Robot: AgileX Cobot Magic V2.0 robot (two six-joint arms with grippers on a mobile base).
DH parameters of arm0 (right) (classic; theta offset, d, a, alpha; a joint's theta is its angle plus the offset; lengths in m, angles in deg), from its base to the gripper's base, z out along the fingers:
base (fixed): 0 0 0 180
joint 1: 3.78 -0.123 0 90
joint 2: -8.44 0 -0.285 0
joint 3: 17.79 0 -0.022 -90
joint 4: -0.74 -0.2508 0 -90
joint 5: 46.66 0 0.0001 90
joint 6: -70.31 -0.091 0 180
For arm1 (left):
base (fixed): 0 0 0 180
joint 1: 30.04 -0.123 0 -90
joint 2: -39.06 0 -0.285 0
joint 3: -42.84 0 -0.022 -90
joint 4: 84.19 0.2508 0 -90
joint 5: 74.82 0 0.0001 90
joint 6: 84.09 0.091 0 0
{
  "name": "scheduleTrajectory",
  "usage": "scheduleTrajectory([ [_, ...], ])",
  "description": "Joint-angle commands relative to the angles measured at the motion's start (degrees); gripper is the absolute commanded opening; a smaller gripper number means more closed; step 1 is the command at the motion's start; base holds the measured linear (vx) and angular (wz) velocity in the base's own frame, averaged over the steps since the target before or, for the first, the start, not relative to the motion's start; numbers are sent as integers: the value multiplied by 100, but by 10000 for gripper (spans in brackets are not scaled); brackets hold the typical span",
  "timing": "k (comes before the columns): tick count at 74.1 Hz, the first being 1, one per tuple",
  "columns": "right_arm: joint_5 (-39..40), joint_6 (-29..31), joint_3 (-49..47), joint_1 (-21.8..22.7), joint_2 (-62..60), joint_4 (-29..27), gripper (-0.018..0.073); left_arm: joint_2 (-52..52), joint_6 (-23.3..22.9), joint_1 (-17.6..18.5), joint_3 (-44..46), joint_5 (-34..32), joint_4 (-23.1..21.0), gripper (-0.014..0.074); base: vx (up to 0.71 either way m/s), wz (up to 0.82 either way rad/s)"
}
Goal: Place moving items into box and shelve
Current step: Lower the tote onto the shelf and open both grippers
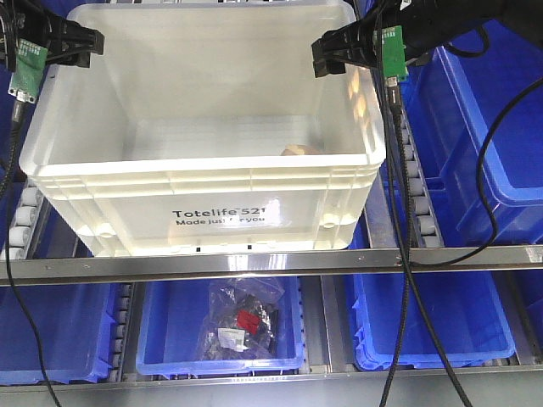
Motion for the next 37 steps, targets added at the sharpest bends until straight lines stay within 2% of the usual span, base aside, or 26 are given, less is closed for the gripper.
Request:
scheduleTrajectory([
  [1,331,-6,-201,-3,-331,-61,584,277,-53,42,205,-336,22,522,0,0],
  [19,94,-21,-178,-9,-511,-4,584,603,-18,42,16,-307,0,522,0,0],
  [27,555,-120,181,-9,-857,-4,584,1007,-22,42,-694,-770,5,522,0,0],
  [37,1607,-148,1227,-9,-1518,7,575,1735,-66,42,-1741,-1542,-1,522,0,0],
])
